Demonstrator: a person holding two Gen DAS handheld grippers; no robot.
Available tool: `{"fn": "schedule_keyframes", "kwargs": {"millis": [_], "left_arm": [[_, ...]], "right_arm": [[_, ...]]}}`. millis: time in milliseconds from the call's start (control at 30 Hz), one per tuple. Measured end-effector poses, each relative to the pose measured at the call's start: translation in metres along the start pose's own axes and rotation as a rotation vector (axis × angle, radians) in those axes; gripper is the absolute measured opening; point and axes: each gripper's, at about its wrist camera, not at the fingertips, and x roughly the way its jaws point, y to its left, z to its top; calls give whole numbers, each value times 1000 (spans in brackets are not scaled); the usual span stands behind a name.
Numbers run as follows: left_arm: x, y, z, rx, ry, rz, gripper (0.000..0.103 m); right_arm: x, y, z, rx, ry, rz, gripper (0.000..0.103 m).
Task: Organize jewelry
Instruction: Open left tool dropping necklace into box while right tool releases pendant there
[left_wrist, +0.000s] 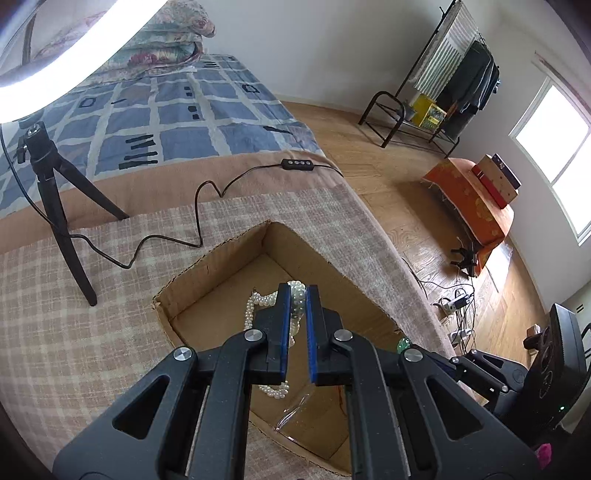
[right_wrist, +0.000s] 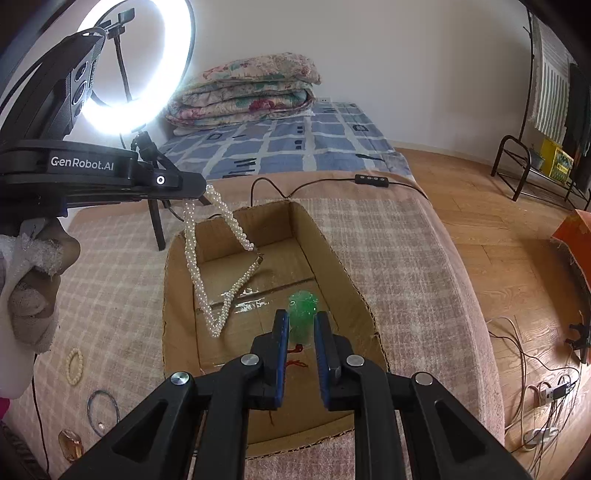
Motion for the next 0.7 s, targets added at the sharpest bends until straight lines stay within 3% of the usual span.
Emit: {"fn": "schedule_keyframes", "kwargs": {"millis": [33,100,133,167,200,233,267,400,533,700], "left_arm": [[1,0,-1,1,4,4,6],[0,-1,-2,6,2,1,6],[-2,-1,-2,8,-2,9,17],[-4,-2,-2,9,-6,23,41],[-8,-2,-2,8,-21,29,48],[-13,-2,-2,10,-41,33,51],[-17,-3,-3,14,-52,39,51],[-33,-3,-4,18,-59,51,56],[-53,-5,-7,26,-80,80,69],[-84,-3,-14,27,-111,89,70]], "right_arm": [[0,-1,-1,2,4,5,15],[-1,-1,-3,5,2,11,30],[-2,0,-3,3,3,14,36],[-2,1,-3,-2,5,16,46],[-4,3,-3,-6,4,13,53],[-6,4,-4,-9,-3,2,68],[-9,5,-5,-11,-14,-11,76],[-17,11,-8,-25,-18,-40,88],[-29,16,-11,-39,-21,-69,95],[-50,27,-12,-62,-55,-103,102]]}}
